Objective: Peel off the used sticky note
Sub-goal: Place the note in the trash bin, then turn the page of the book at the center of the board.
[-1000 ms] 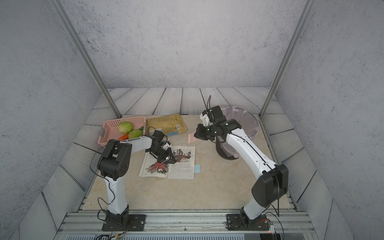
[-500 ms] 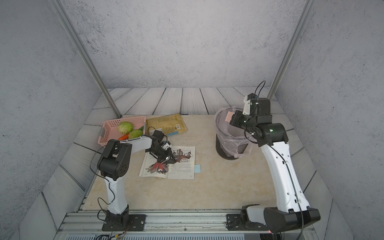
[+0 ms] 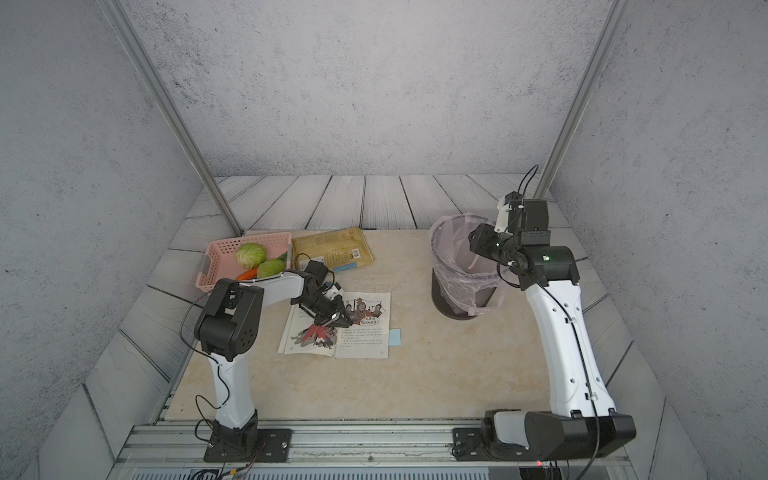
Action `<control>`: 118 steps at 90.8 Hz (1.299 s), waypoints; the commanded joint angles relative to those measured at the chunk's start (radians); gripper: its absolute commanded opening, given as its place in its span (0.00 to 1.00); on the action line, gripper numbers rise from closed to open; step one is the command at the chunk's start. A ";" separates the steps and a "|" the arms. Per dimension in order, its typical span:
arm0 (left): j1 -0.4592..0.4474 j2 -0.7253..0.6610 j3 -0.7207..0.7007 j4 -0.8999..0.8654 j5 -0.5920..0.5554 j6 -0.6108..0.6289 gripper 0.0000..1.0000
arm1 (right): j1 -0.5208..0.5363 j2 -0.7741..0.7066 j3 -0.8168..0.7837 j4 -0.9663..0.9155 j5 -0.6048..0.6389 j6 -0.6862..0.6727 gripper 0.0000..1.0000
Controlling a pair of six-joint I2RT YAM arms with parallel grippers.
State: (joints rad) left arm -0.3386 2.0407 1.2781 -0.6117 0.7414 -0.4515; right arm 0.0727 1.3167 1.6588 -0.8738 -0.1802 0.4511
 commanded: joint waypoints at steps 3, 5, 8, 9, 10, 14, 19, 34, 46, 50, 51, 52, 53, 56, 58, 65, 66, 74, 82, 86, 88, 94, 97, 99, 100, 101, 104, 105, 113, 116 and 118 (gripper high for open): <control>0.003 0.002 -0.030 -0.051 -0.052 -0.008 0.18 | -0.004 -0.007 0.004 -0.029 -0.024 -0.009 0.45; 0.003 -0.001 -0.030 -0.051 -0.050 -0.009 0.18 | -0.004 -0.010 0.002 -0.027 -0.033 -0.010 0.46; 0.003 -0.003 -0.027 -0.051 -0.048 -0.009 0.18 | -0.004 -0.016 -0.005 -0.026 -0.046 -0.011 0.46; 0.003 -0.003 -0.027 -0.051 -0.047 -0.009 0.18 | -0.003 -0.017 -0.006 -0.025 -0.050 -0.009 0.47; 0.003 -0.003 -0.026 -0.052 -0.046 -0.010 0.18 | -0.003 -0.018 -0.007 -0.025 -0.054 -0.008 0.47; 0.003 -0.006 -0.024 -0.053 -0.043 -0.011 0.18 | -0.004 -0.019 -0.009 -0.034 -0.067 -0.004 0.48; 0.003 -0.008 -0.022 -0.054 -0.040 -0.012 0.18 | -0.001 -0.022 -0.019 -0.041 -0.121 0.002 0.48; 0.003 -0.016 -0.026 -0.053 -0.042 -0.010 0.18 | 0.087 -0.064 -0.186 0.055 -0.264 0.087 0.59; 0.003 -0.016 -0.028 -0.051 -0.042 -0.013 0.18 | 0.277 -0.043 -0.276 0.089 -0.199 0.102 0.66; 0.003 -0.016 -0.026 -0.052 -0.042 -0.013 0.18 | 0.327 -0.022 -0.296 0.096 -0.194 0.110 0.66; 0.003 -0.016 -0.026 -0.052 -0.042 -0.013 0.18 | 0.341 -0.016 -0.299 0.098 -0.195 0.111 0.66; 0.003 -0.015 -0.026 -0.051 -0.042 -0.013 0.18 | 0.350 -0.013 -0.304 0.098 -0.197 0.116 0.66; 0.003 -0.015 -0.026 -0.052 -0.042 -0.013 0.18 | 0.359 -0.004 -0.309 0.099 -0.198 0.120 0.66; 0.003 -0.015 -0.028 -0.052 -0.043 -0.013 0.18 | 0.387 0.015 -0.324 0.101 -0.199 0.134 0.66; 0.003 -0.016 -0.029 -0.052 -0.043 -0.013 0.18 | 0.405 0.027 -0.339 0.109 -0.199 0.144 0.66; 0.003 -0.020 -0.030 -0.051 -0.043 -0.012 0.18 | 0.451 0.063 -0.392 0.152 -0.200 0.168 0.66; 0.003 -0.020 -0.030 -0.051 -0.043 -0.012 0.18 | 0.459 0.067 -0.401 0.156 -0.198 0.171 0.66; 0.003 -0.026 -0.030 -0.051 -0.045 -0.012 0.18 | 0.497 0.100 -0.473 0.218 -0.189 0.205 0.66; 0.004 -0.029 -0.030 -0.052 -0.042 -0.013 0.18 | 0.520 0.147 -0.529 0.293 -0.229 0.244 0.64; 0.004 -0.032 -0.030 -0.051 -0.041 -0.013 0.18 | 0.534 0.172 -0.551 0.323 -0.235 0.263 0.62; 0.004 -0.031 -0.030 -0.051 -0.041 -0.013 0.18 | 0.542 0.183 -0.564 0.347 -0.236 0.271 0.61; 0.004 -0.030 -0.029 -0.051 -0.040 -0.013 0.18 | 0.567 0.227 -0.581 0.395 -0.257 0.287 0.56; 0.004 -0.028 -0.030 -0.051 -0.040 -0.013 0.18 | 0.575 0.254 -0.584 0.412 -0.269 0.291 0.55; 0.003 -0.028 -0.030 -0.051 -0.040 -0.013 0.18 | 0.581 0.270 -0.586 0.418 -0.273 0.292 0.54; 0.004 -0.027 -0.029 -0.051 -0.040 -0.013 0.18 | 0.583 0.280 -0.586 0.420 -0.273 0.292 0.53; 0.004 -0.027 -0.029 -0.051 -0.040 -0.013 0.18 | 0.584 0.288 -0.587 0.422 -0.272 0.292 0.53; 0.003 -0.025 -0.029 -0.050 -0.040 -0.013 0.18 | 0.591 0.309 -0.590 0.427 -0.267 0.291 0.53; 0.003 -0.025 -0.029 -0.050 -0.040 -0.013 0.18 | 0.592 0.318 -0.591 0.429 -0.265 0.291 0.53; 0.004 -0.024 -0.030 -0.051 -0.040 -0.014 0.18 | 0.595 0.370 -0.598 0.448 -0.261 0.293 0.52; 0.003 -0.024 -0.031 -0.051 -0.040 -0.015 0.18 | 0.595 0.389 -0.594 0.450 -0.257 0.291 0.52; 0.003 -0.024 -0.031 -0.050 -0.040 -0.015 0.18 | 0.595 0.399 -0.589 0.450 -0.257 0.289 0.52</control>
State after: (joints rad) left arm -0.3382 2.0235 1.2694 -0.6212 0.7330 -0.4603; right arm 0.6662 1.6733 1.0702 -0.4625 -0.4320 0.7296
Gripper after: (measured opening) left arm 0.183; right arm 0.522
